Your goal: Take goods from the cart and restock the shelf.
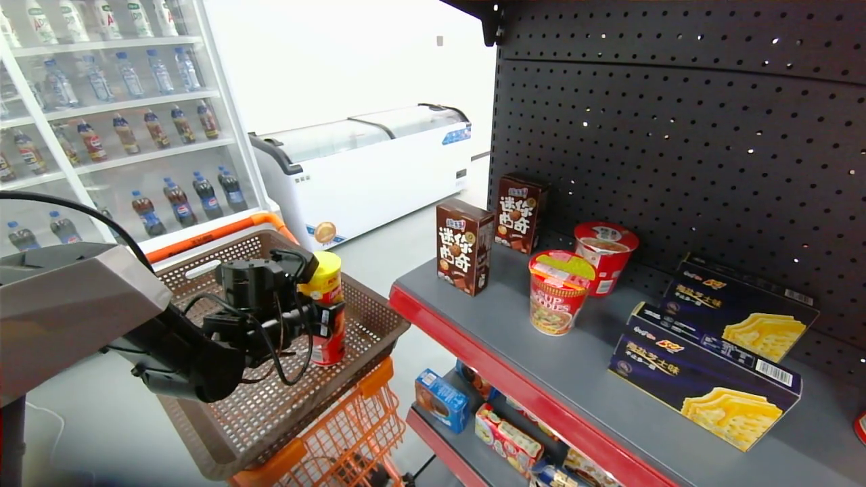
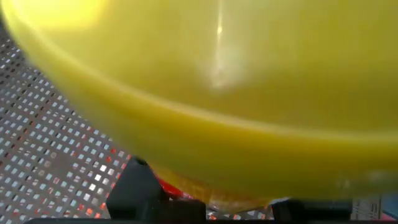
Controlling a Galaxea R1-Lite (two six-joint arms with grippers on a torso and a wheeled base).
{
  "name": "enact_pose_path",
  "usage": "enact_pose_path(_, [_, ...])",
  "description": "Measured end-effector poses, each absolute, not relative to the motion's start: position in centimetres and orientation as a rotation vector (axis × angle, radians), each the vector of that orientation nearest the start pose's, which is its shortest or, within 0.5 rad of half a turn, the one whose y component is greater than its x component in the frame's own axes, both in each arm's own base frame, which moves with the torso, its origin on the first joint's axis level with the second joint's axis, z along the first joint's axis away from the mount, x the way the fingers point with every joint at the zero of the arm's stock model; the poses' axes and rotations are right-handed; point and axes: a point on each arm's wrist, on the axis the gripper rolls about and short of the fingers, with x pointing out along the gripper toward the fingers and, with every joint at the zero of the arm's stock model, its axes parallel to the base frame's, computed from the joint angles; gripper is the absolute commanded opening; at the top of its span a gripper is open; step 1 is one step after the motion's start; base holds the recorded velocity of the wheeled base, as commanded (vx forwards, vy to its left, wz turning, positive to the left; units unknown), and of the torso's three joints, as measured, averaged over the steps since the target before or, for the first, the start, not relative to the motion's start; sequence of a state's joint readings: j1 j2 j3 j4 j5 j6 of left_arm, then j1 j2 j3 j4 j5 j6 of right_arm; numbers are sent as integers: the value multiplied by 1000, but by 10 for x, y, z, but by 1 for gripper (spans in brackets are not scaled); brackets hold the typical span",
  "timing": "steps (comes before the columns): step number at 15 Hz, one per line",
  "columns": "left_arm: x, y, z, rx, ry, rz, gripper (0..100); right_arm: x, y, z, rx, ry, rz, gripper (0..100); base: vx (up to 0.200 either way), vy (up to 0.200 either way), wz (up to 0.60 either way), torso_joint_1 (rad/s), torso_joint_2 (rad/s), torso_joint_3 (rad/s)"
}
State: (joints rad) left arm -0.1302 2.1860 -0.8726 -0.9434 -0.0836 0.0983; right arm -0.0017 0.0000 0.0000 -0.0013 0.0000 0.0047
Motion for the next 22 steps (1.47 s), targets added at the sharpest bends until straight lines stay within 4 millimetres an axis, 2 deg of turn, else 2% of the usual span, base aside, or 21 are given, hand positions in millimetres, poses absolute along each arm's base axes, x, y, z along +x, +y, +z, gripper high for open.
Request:
enact_pose_path(4, [369,-50,98,91,366,-155,0,-23,0,76,4,-1,-2,100,0,0,0,0,0,0])
enact_pose_path(8, [342,-45,145,62,324,-150,0,-23,0,76,5,-1,-2,100,0,0,0,0,0,0])
enact_pose_path(10, [326,-45,158,67,309,-176,0,-23,0,76,5,-1,-2,100,0,0,0,0,0,0])
enact_pose_path(15, [273,-61,201,94,273,-399,0,-23,0,76,5,-1,-2,100,0,0,0,0,0,0])
enact_pose_path(17, [252,-60,209,77,232,-445,0,-23,0,76,5,-1,-2,100,0,0,0,0,0,0])
enact_pose_path(22, [226,-49,239,53,150,-415,0,-23,0,76,5,-1,-2,100,0,0,0,0,0,0])
